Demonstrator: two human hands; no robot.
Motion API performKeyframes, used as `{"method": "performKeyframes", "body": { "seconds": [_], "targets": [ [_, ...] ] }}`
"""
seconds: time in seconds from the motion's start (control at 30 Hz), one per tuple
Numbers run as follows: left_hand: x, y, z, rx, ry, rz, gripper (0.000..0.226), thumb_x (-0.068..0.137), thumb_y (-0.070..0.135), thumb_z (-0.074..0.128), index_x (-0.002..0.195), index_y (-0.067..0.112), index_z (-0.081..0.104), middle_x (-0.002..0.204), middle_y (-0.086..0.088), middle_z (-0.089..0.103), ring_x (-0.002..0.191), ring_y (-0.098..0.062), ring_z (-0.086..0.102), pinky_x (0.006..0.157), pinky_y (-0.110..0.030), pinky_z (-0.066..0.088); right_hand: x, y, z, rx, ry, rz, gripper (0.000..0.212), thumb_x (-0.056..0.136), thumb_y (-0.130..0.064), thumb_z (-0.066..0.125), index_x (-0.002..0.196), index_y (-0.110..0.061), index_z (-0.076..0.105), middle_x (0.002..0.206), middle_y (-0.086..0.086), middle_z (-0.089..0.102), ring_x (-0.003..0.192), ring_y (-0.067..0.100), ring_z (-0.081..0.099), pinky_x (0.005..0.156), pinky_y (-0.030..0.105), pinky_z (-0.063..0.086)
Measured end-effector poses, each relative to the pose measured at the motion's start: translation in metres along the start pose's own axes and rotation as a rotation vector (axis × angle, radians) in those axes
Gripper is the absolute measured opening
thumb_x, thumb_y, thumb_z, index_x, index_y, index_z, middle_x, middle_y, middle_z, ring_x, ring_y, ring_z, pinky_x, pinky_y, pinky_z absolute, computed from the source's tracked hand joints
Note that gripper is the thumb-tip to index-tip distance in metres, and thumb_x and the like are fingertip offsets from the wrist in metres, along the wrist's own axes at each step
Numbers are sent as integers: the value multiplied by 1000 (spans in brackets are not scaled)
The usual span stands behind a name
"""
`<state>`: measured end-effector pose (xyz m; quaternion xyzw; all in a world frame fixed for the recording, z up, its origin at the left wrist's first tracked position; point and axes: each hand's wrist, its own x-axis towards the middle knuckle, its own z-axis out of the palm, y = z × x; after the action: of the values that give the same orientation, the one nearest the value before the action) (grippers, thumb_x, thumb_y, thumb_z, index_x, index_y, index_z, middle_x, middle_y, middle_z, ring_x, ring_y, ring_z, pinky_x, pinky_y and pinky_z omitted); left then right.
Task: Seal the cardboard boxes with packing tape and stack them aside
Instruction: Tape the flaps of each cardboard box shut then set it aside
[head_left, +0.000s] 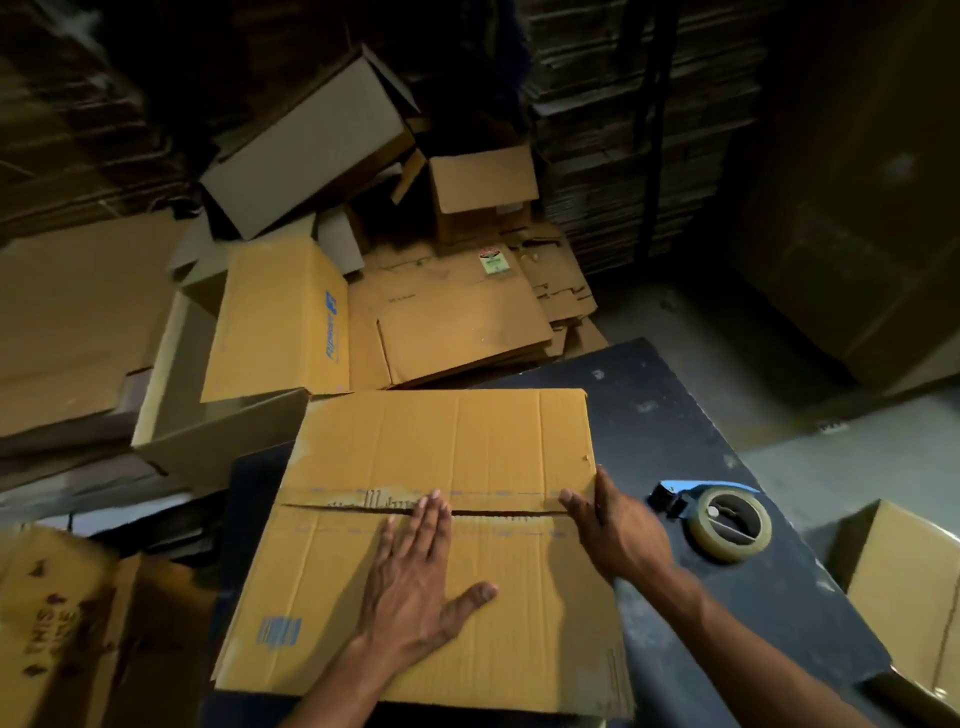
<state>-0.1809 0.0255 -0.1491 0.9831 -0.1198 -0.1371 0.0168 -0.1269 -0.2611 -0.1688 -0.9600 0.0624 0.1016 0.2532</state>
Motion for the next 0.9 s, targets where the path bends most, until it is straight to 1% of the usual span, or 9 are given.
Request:
{"method": "performKeyframes", "body": {
  "seconds": [0.1,0.17,0.27,0.33,0.37,0.53,0.67,0.77,0.9],
  "targets": [
    [-3,36,3,-74,58,-17,115,84,94,37,151,0,46,160,-16,41,145,-33,43,111,-54,24,28,7,-32,-94,-104,-79,94,89,-88,15,158,-25,24,110,7,70,90,21,68,78,47,60],
    [-10,55,3,-102,93,-21,112,85,93,37,148,1,51,157,-15,45,144,-30,46,112,-57,23,40,7,-51,-211,-94,-107,95,87,-87,16,163,-29,11,137,12,60,116,27,62,96,54,55],
    [-25,56,-2,-161,79,-66,111,88,93,29,155,6,42,165,-12,32,152,-28,34,119,-56,13,34,-17,-59,-345,-67,-150,100,82,-85,15,165,-30,2,168,9,23,152,33,26,118,59,29],
    [-37,29,1,-146,136,-155,112,87,95,17,164,14,12,172,-8,-3,160,-26,-1,124,-54,-5,19,-45,-49,-346,-60,-253,94,87,-87,6,165,-34,1,172,6,9,157,31,11,123,57,20],
    [-45,12,7,-132,187,-184,110,87,94,16,164,15,7,171,-6,-9,159,-26,-7,124,-54,-6,9,-59,-40,-349,-53,-310,90,89,-86,0,164,-36,0,173,5,6,158,30,7,124,56,18],
    [-110,-59,35,-101,185,-115,104,93,87,32,158,7,36,168,-12,27,155,-29,26,118,-49,17,-30,-133,8,-354,-164,-553,83,89,-80,-8,163,-42,-2,173,-1,-4,159,22,-5,126,49,9],
    [-144,-72,42,-195,248,-117,99,95,84,30,163,12,26,172,-4,17,157,-21,20,121,-45,15,-47,-192,45,-418,-222,-785,72,100,-72,2,163,-39,10,173,1,4,159,24,0,127,50,14],
    [-152,-73,49,-688,379,-322,94,91,90,18,164,34,-1,171,18,-12,156,1,-11,128,-33,5,-55,-221,70,-416,-271,-872,62,106,-61,18,164,-36,17,172,1,9,159,25,5,125,49,20],
    [-158,-84,69,-1278,785,-720,80,91,84,36,159,42,32,166,24,27,151,5,24,124,-36,29,-60,-256,93,-371,-333,-830,68,104,-67,25,163,-34,20,173,0,5,159,22,-2,126,50,15]
  ]
}}
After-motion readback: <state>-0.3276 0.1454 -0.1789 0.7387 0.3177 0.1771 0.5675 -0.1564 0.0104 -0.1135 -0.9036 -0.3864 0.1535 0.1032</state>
